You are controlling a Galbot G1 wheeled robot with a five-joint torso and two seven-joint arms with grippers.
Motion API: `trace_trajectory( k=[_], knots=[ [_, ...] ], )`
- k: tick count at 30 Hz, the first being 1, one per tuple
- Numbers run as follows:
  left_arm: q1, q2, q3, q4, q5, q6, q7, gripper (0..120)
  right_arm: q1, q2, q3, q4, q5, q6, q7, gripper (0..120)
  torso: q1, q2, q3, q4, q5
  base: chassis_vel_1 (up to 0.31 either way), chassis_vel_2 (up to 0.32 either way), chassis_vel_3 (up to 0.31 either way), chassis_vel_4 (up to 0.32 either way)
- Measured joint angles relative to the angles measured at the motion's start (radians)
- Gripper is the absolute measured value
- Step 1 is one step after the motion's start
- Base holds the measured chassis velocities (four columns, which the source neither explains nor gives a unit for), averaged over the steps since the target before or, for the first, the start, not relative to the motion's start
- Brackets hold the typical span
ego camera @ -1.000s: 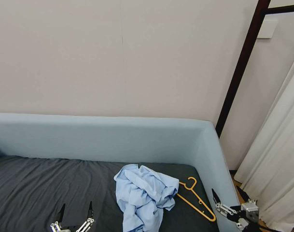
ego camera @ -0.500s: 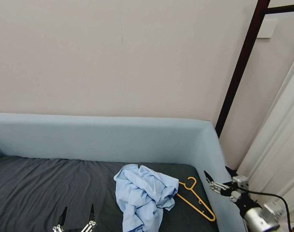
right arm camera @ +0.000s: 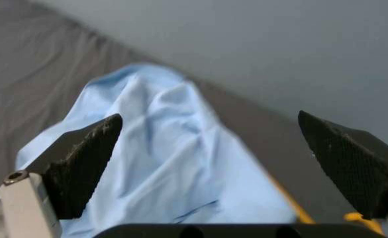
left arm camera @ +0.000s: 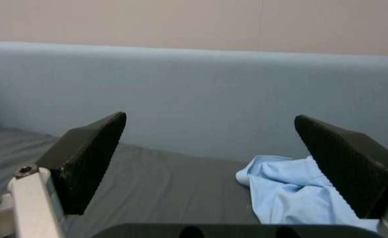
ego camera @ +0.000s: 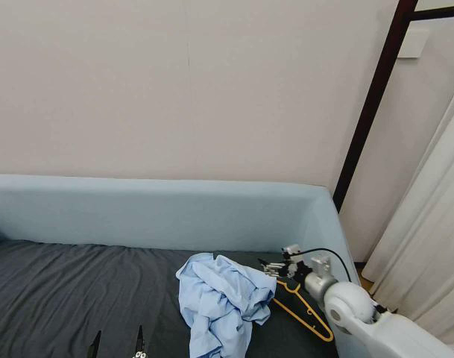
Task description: Pick up the clothes from the sofa and hang them on the clothes hanger.
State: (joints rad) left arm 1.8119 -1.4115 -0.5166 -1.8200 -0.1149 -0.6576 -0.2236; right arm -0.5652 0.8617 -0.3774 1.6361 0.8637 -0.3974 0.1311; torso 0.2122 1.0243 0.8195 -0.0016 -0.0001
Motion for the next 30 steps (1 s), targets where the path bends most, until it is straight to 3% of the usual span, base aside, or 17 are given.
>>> trace_trajectory(
  k=[3, 5, 10, 17, 23, 27, 29, 30],
  knots=[
    [-0.002, -0.018, -0.003, 0.022, 0.001, -0.021, -0.002, 100, 0.083, 0.082, -0.09, -0.059, 0.095, -0.106, 0.047, 100, 0.0, 0.0, 0.0, -0.0003, -0.0006, 0.0, 0.0, 0.0, 0.0],
    [-0.003, -0.03, -0.009, 0.04, -0.01, -0.049, 0.001, 100, 0.134, 0.176, -0.123, -0.14, 0.157, -0.17, 0.075, 100, 0.0, 0.0, 0.0, 0.0004, -0.0002, 0.0, 0.0, 0.0, 0.0],
    [0.003, -0.04, -0.015, 0.052, -0.014, -0.067, 0.004, 100, 0.175, 0.278, -0.161, -0.253, 0.135, -0.178, 0.076, 100, 0.0, 0.0, 0.0, 0.0001, -0.0003, 0.0, 0.0, 0.0, 0.0],
    [0.01, -0.053, -0.025, 0.054, -0.014, -0.072, -0.001, 100, 0.181, 0.375, -0.198, -0.403, 0.045, -0.156, 0.057, 100, 0.0, 0.0, 0.0, -0.0001, -0.0003, 0.0, 0.0, 0.0, 0.0],
    [0.007, -0.058, -0.025, 0.066, -0.024, -0.082, -0.001, 100, 0.173, 0.437, -0.187, -0.468, 0.071, -0.149, 0.067, 100, 0.0, 0.0, 0.0, 0.0002, -0.0001, 0.0, 0.0, 0.0, 0.0],
    [0.004, -0.057, -0.025, 0.07, -0.032, -0.086, -0.001, 100, 0.171, 0.453, -0.195, -0.48, 0.081, -0.146, 0.082, 86, 0.0, 0.0, 0.0, 0.0002, -0.0002, 0.0, 0.0, 0.0, 0.0],
    [0.004, -0.057, -0.026, 0.071, -0.033, -0.087, -0.001, 100, 0.171, 0.454, -0.196, -0.484, 0.08, -0.145, 0.082, 84, 0.0, 0.0, 0.0, 0.0001, -0.0002, 0.0, 0.0, 0.0, 0.0],
    [0.003, -0.056, -0.026, 0.071, -0.036, -0.087, -0.001, 100, 0.17, 0.456, -0.197, -0.49, 0.077, -0.144, 0.081, 75, 0.0, 0.0, 0.0, 0.0001, -0.0001, 0.0, 0.0, 0.0, 0.0]
  ],
)
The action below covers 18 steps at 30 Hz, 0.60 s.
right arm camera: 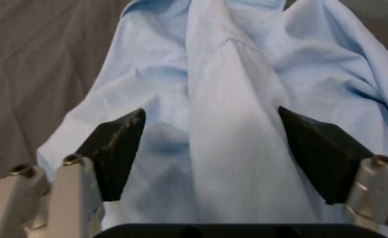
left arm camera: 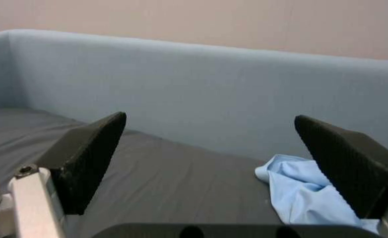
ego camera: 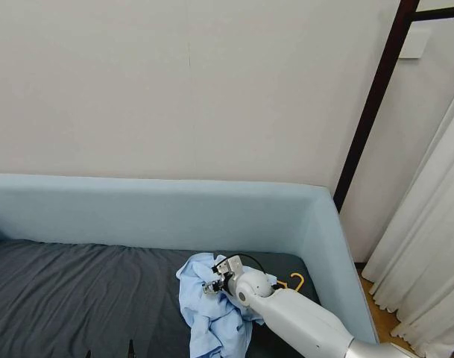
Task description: Pick up the clothes from the sofa and hang them on the clothes hanger.
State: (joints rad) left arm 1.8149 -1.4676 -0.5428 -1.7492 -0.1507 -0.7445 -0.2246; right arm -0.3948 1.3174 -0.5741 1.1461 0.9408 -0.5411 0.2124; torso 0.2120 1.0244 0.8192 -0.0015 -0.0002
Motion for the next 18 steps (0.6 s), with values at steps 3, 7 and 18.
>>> trace_trajectory(
  k=[3, 7, 18],
  knots=[
    [-0.002, 0.006, -0.004, 0.0, -0.01, -0.001, 0.0, 100, -0.007, 0.007, 0.0, -0.031, -0.019, 0.019, -0.008, 61, 0.0, 0.0, 0.0, -0.0001, 0.0001, 0.0, 0.0, 0.0, 0.0],
    [-0.003, 0.01, -0.005, 0.003, -0.016, -0.001, 0.0, 100, -0.012, 0.009, 0.008, -0.038, -0.024, 0.036, -0.013, 48, 0.0, 0.0, 0.0, 0.0, 0.0001, 0.0, 0.0, 0.0, 0.0],
    [-0.007, -0.001, -0.004, 0.011, -0.028, 0.002, -0.001, 100, -0.013, -0.005, -0.015, -0.023, -0.035, 0.059, -0.003, 8, 0.0, 0.0, 0.0, 0.0, 0.0002, 0.0, 0.0, 0.0, 0.0]
  ],
)
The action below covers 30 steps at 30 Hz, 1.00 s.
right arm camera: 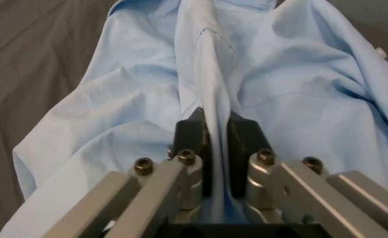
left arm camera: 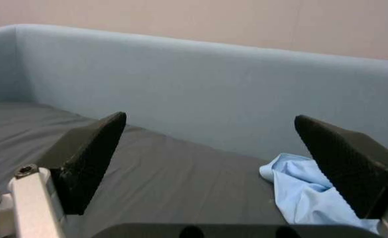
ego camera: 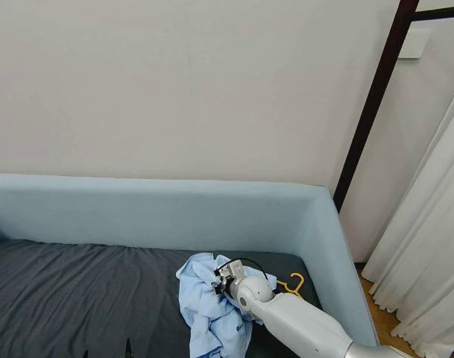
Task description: Pick up the clothes from the sofa and hang them on the clothes hanger.
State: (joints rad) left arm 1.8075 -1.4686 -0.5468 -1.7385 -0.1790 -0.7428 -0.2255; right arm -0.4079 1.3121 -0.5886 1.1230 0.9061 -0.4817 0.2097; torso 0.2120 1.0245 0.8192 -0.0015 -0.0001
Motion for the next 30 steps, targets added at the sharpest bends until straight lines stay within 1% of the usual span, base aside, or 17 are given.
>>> trace_trajectory(
  k=[1, 4, 8, 11, 12, 14, 16, 17, 19, 20, 21, 24, 25, 30],
  knots=[
    [0.0, -0.001, 0.0, 0.002, 0.0, 0.0, 0.0, 100, 0.0, 0.001, -0.001, -0.001, -0.003, 0.002, 0.001, 3, 0.0, 0.0, 0.0, 0.0, 0.0, 0.0, 0.0, 0.0, 0.0],
    [-0.001, -0.001, -0.001, 0.003, 0.0, 0.0, 0.0, 100, 0.001, 0.0, -0.005, -0.002, -0.004, 0.004, 0.007, 0, 0.0, 0.0, 0.0, 0.0001, 0.0, 0.0, 0.0, 0.0, 0.0],
    [-0.001, 0.001, -0.005, 0.003, -0.001, 0.0, 0.0, 100, 0.004, -0.01, -0.007, 0.009, -0.004, 0.012, 0.013, 0, 0.0, 0.0, 0.0, 0.0, 0.0, 0.0, 0.0, 0.0, 0.0],
    [-0.002, 0.003, -0.008, -0.002, -0.004, 0.001, -0.002, 100, 0.004, -0.04, 0.013, 0.071, 0.014, 0.027, 0.03, 0, 0.0, 0.0, 0.0, 0.0001, 0.0001, 0.0, 0.0, 0.0, 0.0],
    [-0.002, 0.003, -0.008, -0.002, -0.004, 0.001, -0.002, 100, 0.004, -0.04, 0.013, 0.071, 0.014, 0.027, 0.03, 0, 0.0, 0.0, 0.0, 0.0001, 0.0001, 0.0, 0.0, 0.0, 0.0],
    [-0.002, 0.003, -0.008, -0.003, -0.005, 0.002, -0.003, 100, 0.013, -0.073, 0.018, 0.132, 0.045, 0.043, 0.04, 0, 0.0, 0.0, 0.0, -0.0003, 0.0001, 0.0, 0.0, 0.0, 0.0],
    [-0.003, 0.003, -0.008, -0.004, -0.005, 0.002, -0.003, 100, 0.034, -0.112, 0.025, 0.209, 0.076, 0.057, 0.048, 0, 0.0, 0.0, 0.0, 0.0, 0.0001, 0.0, 0.0, 0.0, 0.0],
    [-0.003, 0.003, -0.008, -0.004, -0.005, 0.002, -0.003, 100, 0.034, -0.112, 0.025, 0.209, 0.076, 0.057, 0.048, 0, 0.0, 0.0, 0.0, 0.0, 0.0001, 0.0, 0.0, 0.0, 0.0],
    [-0.004, 0.002, -0.006, -0.004, -0.005, 0.002, -0.003, 100, 0.051, -0.147, 0.038, 0.301, 0.106, 0.069, 0.063, 0, 0.0, 0.0, 0.0, -0.0003, 0.0001, 0.0, 0.0, 0.0, 0.0],
    [-0.005, 0.002, -0.005, -0.004, -0.006, 0.003, -0.003, 100, 0.059, -0.156, 0.043, 0.334, 0.116, 0.07, 0.071, 0, 0.0, 0.0, 0.0, -0.0001, 0.0002, 0.0, 0.0, 0.0, 0.0],
    [-0.005, 0.002, -0.005, -0.004, -0.006, 0.003, -0.003, 100, 0.059, -0.156, 0.043, 0.334, 0.116, 0.07, 0.071, 0, 0.0, 0.0, 0.0, -0.0001, 0.0002, 0.0, 0.0, 0.0, 0.0],
    [-0.007, 0.003, -0.002, -0.002, -0.009, 0.006, -0.003, 100, 0.106, -0.182, 0.049, 0.428, 0.157, 0.071, 0.096, 0, 0.0, 0.0, 0.0, 0.0, 0.0001, 0.0, 0.0, 0.0, 0.0],
    [-0.007, 0.003, -0.002, -0.002, -0.009, 0.006, -0.003, 100, 0.106, -0.182, 0.049, 0.428, 0.157, 0.071, 0.096, 0, 0.0, 0.0, 0.0, 0.0, 0.0001, 0.0, 0.0, 0.0, 0.0],
    [-0.006, 0.004, -0.007, -0.014, -0.015, 0.009, -0.004, 100, 0.224, -0.211, 0.028, 0.541, 0.251, 0.066, 0.135, 0, 0.0, 0.0, 0.0, -0.0001, 0.0, 0.0, 0.0, 0.0, 0.0]
  ],
)
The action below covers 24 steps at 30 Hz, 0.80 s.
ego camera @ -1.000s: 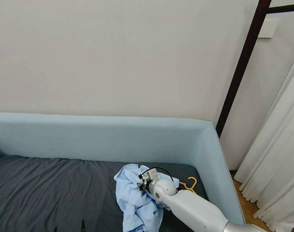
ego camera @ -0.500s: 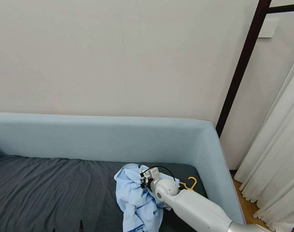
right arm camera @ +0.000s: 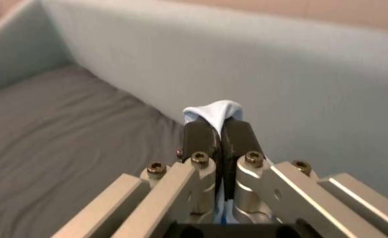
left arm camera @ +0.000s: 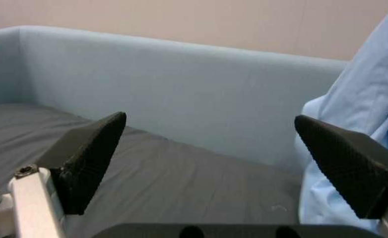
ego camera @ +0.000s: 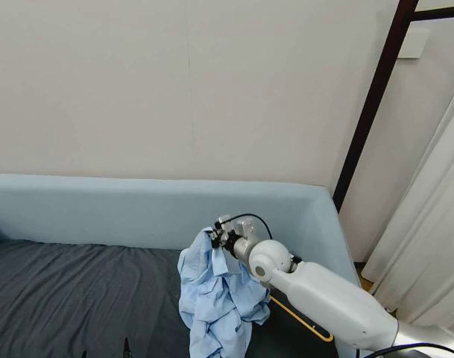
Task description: Pick up the clothes from the sofa and hang them on the clothes hanger.
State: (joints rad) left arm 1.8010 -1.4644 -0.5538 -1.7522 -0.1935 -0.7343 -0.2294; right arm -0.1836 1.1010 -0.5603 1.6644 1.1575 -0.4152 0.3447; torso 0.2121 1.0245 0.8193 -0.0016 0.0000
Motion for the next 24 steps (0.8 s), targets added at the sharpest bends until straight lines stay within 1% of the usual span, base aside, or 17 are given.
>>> trace_trajectory(
  k=[1, 5, 6, 7, 11, 12, 15, 16, 20, 21, 24],
  knots=[
    [0.0, 0.0, 0.0, 0.0, 0.0, 0.0, 0.0, 100, 0.0, 0.0, 0.0, 0.0, 0.0, 0.0, 0.0, 0, 0.0, 0.0, 0.0, 0.0, 0.0, 0.0, 0.0, 0.0, 0.0],
    [0.001, -0.003, -0.003, -0.01, -0.003, 0.002, -0.003, 100, 0.119, 0.004, -0.024, 0.047, 0.082, -0.003, 0.032, 0, 0.0, 0.0, 0.0, 0.0001, -0.0001, 0.0, 0.0, 0.0, 0.0],
    [0.001, -0.003, -0.003, -0.01, -0.003, 0.002, -0.003, 100, 0.119, 0.004, -0.024, 0.047, 0.082, -0.003, 0.032, 0, 0.0, 0.0, 0.0, 0.0001, -0.0001, 0.0, 0.0, 0.0, 0.0],
    [0.001, -0.005, -0.003, -0.012, -0.004, 0.002, -0.003, 100, 0.154, 0.013, -0.026, 0.051, 0.108, -0.004, 0.04, 0, 0.0, 0.0, 0.0, 0.0, -0.0001, 0.0, 0.0, 0.0, 0.0],
    [0.003, -0.016, -0.003, -0.022, -0.004, 0.002, -0.006, 100, 0.288, 0.066, -0.026, 0.055, 0.184, -0.007, 0.053, 0, 0.0, 0.0, 0.0, 0.0001, -0.0001, 0.0, 0.0, 0.0, 0.0],
    [0.003, -0.016, -0.003, -0.022, -0.004, 0.002, -0.006, 100, 0.288, 0.066, -0.026, 0.055, 0.184, -0.007, 0.053, 0, 0.0, 0.0, 0.0, 0.0001, -0.0001, 0.0, 0.0, 0.0, 0.0],
    [0.006, -0.025, -0.006, -0.025, -0.004, 0.0, -0.012, 100, 0.367, 0.112, -0.025, 0.053, 0.221, -0.006, 0.054, 0, 0.0, 0.0, 0.0, 0.0, -0.0003, 0.0, 0.0, 0.0, 0.0],
    [0.006, -0.025, -0.006, -0.025, -0.004, 0.0, -0.012, 100, 0.367, 0.112, -0.025, 0.053, 0.221, -0.006, 0.054, 0, 0.0, 0.0, 0.0, 0.0, -0.0003, 0.0, 0.0, 0.0, 0.0],
    [0.012, -0.037, -0.014, -0.026, -0.007, -0.003, -0.018, 100, 0.463, 0.186, -0.01, 0.046, 0.265, 0.013, 0.036, 0, 0.0, 0.0, 0.0, 0.0001, -0.0003, 0.0, 0.0, 0.0, 0.0],
    [0.012, -0.037, -0.014, -0.026, -0.007, -0.003, -0.018, 100, 0.463, 0.186, -0.01, 0.046, 0.265, 0.013, 0.036, 0, 0.0, 0.0, 0.0, 0.0001, -0.0003, 0.0, 0.0, 0.0, 0.0],
    [0.02, -0.052, -0.017, -0.032, -0.007, -0.002, -0.02, 100, 0.511, 0.235, 0.01, 0.026, 0.291, 0.047, 0.018, 0, 0.0, 0.0, 0.0, 0.0003, -0.0003, 0.0, 0.0, 0.0, 0.0]
  ],
)
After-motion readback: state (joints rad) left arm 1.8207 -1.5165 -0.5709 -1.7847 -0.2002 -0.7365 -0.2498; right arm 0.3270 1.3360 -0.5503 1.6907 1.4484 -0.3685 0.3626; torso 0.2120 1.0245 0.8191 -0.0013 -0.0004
